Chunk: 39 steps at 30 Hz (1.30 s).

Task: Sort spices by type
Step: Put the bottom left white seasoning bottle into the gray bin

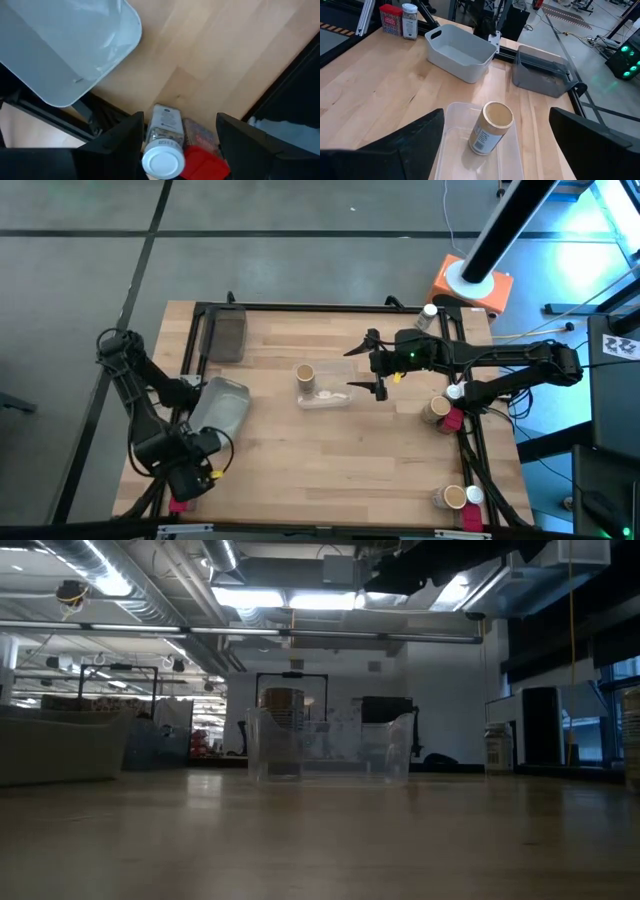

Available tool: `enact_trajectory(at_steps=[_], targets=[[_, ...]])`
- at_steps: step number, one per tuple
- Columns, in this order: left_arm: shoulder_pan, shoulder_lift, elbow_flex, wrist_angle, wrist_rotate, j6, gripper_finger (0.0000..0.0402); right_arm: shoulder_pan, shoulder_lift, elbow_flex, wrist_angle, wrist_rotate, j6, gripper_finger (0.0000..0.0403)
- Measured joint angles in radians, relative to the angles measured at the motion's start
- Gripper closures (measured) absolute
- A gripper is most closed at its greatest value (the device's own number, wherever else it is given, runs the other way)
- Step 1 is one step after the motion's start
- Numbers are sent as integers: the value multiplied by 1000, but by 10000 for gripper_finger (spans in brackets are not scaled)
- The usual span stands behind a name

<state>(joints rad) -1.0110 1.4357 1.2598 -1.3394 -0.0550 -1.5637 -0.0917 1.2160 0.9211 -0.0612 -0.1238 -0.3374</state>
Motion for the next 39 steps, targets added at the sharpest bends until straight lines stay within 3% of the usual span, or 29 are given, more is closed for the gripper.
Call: enact_trajectory(at_steps=[10, 17, 39], targets=[[-94, 0, -90, 74, 86, 26, 169, 0, 0, 0, 1, 0, 0, 45], [-143, 0, -122, 120, 89, -30, 169, 0, 0, 0, 1, 0, 0, 45], [-172, 0, -246, 243, 134, -30, 171, 0, 0, 0, 0, 0, -1, 45]])
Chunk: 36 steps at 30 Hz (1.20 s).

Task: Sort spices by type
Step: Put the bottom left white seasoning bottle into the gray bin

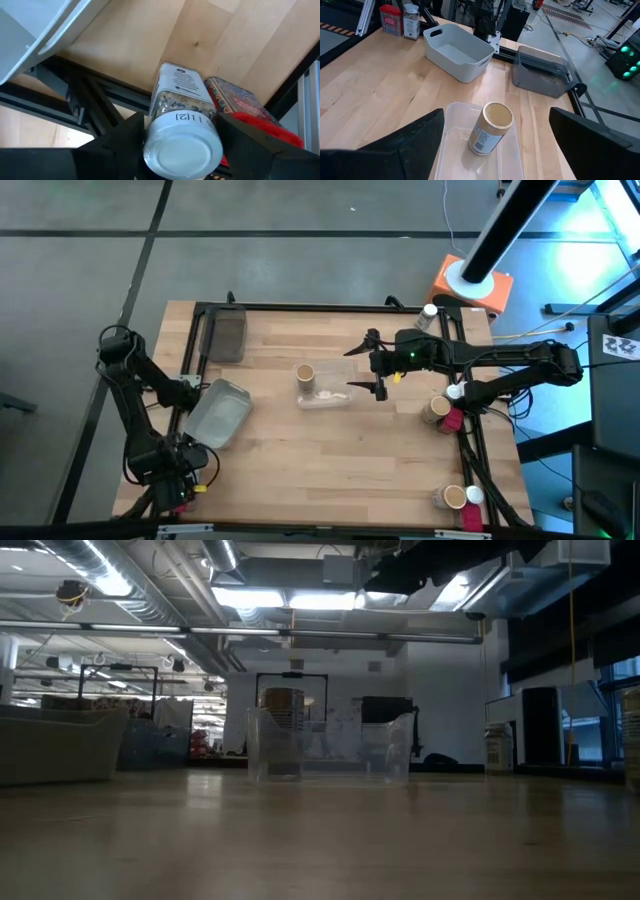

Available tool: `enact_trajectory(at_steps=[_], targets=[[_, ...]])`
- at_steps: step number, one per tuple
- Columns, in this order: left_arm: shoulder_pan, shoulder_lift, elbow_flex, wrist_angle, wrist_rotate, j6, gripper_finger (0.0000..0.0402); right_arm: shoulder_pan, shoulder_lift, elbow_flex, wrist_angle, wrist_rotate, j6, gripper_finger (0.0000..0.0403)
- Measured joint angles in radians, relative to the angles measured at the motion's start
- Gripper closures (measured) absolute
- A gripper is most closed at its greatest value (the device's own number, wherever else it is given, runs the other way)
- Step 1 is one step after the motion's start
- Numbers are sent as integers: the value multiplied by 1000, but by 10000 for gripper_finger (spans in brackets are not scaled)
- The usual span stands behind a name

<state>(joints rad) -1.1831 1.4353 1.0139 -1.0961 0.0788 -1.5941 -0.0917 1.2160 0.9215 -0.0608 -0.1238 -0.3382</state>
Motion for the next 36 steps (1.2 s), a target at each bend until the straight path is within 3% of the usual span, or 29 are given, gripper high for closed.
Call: enact_trajectory(at_steps=[7, 22, 36], targets=[[1, 0, -1, 8, 36, 23, 214, 0, 0, 0, 0, 0, 0, 45], [86, -17, 1, 5, 60, 38, 213, 0, 0, 0, 2, 0, 0, 45], [238, -53, 28, 7, 102, 67, 214, 0, 0, 0, 7, 0, -1, 45]])
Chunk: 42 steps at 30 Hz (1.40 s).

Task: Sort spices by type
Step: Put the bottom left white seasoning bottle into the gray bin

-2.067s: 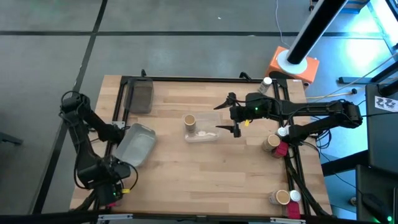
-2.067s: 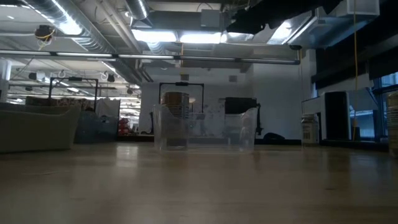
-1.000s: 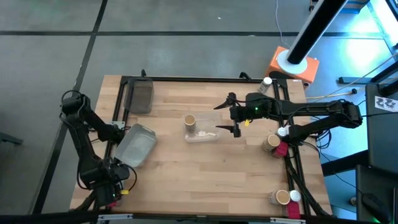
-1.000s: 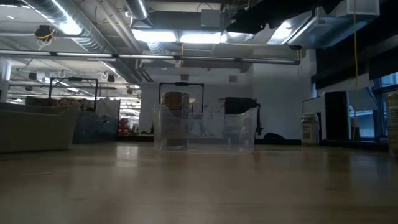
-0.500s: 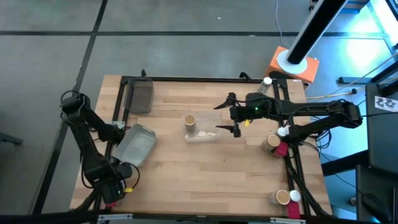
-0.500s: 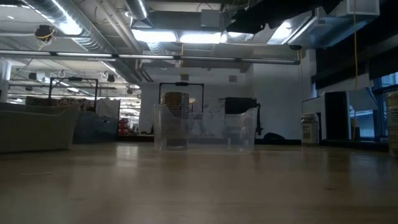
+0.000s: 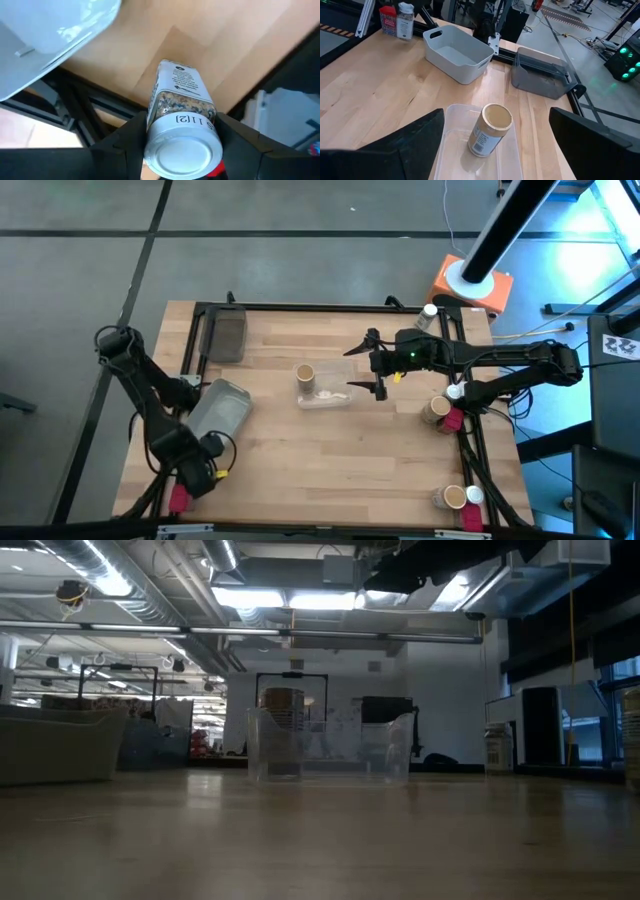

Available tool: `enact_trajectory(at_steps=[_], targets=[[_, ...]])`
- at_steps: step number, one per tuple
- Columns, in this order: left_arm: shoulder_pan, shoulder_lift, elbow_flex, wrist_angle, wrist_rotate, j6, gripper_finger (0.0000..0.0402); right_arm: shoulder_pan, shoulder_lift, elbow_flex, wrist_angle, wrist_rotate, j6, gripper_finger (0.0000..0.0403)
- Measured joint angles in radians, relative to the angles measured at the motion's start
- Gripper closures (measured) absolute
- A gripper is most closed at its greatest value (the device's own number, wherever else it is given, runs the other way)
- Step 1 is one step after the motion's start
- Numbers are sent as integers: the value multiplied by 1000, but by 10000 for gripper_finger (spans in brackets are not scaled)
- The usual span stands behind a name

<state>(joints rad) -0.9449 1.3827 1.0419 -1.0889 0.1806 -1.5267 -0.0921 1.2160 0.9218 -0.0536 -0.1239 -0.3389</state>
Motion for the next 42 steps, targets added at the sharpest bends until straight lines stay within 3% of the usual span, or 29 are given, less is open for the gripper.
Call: enact_trajectory(at_steps=[10, 20, 25, 32, 37, 42], targets=[[84, 0, 81, 0, -45, 76, 214, 0, 0, 0, 0, 0, -1, 45], [200, -38, 188, -26, -273, 241, 214, 0, 0, 0, 0, 0, -1, 45], [286, -88, 189, -160, -365, 268, 212, 0, 0, 0, -1, 0, -4, 45], [391, -126, 189, -491, -376, 181, 209, 0, 0, 0, -2, 0, -6, 45], [466, -154, 141, -444, -434, 134, 208, 0, 0, 0, 0, 0, -6, 45], [545, -154, 62, -478, -427, 146, 207, 0, 0, 0, -1, 0, -6, 45]])
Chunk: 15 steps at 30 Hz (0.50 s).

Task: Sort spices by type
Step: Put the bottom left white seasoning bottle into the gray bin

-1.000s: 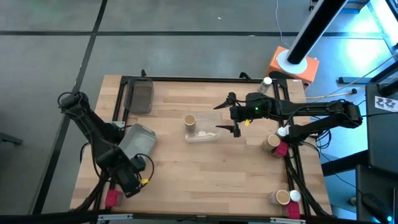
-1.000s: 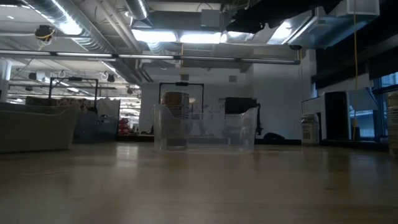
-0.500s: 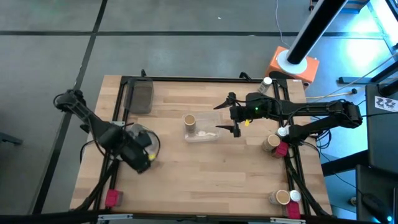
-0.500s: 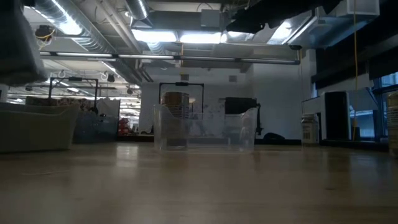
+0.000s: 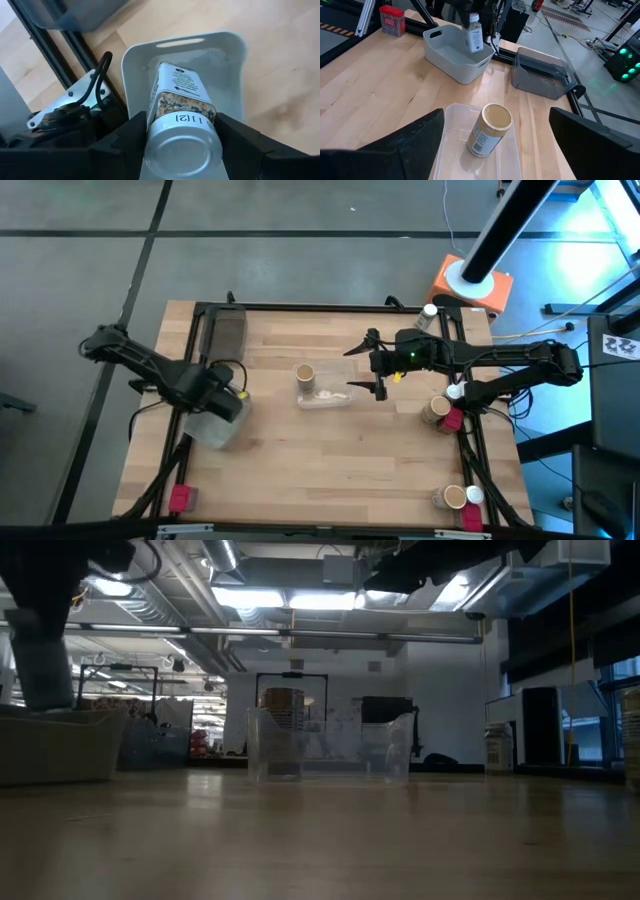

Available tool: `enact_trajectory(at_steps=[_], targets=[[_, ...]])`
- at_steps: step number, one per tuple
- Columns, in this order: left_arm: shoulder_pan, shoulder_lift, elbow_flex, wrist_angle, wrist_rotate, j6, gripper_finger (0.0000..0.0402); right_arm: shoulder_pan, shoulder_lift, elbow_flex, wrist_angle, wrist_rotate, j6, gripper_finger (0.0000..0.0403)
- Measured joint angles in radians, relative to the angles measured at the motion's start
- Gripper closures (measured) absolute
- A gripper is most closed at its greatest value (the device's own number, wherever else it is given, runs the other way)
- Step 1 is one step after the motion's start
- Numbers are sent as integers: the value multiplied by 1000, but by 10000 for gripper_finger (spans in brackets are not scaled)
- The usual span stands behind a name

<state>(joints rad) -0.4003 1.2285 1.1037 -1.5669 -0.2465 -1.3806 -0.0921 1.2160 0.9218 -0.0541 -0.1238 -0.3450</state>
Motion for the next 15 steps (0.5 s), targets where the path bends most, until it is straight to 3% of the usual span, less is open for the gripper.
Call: enact_trajectory(at_steps=[7, 15], targets=[[84, 1, -65, 29, 11, 68, 207, 0, 0, 0, 0, 0, 0, 45], [155, 1, -163, 175, 39, 168, 206, 0, 0, 0, 0, 0, 0, 45]])
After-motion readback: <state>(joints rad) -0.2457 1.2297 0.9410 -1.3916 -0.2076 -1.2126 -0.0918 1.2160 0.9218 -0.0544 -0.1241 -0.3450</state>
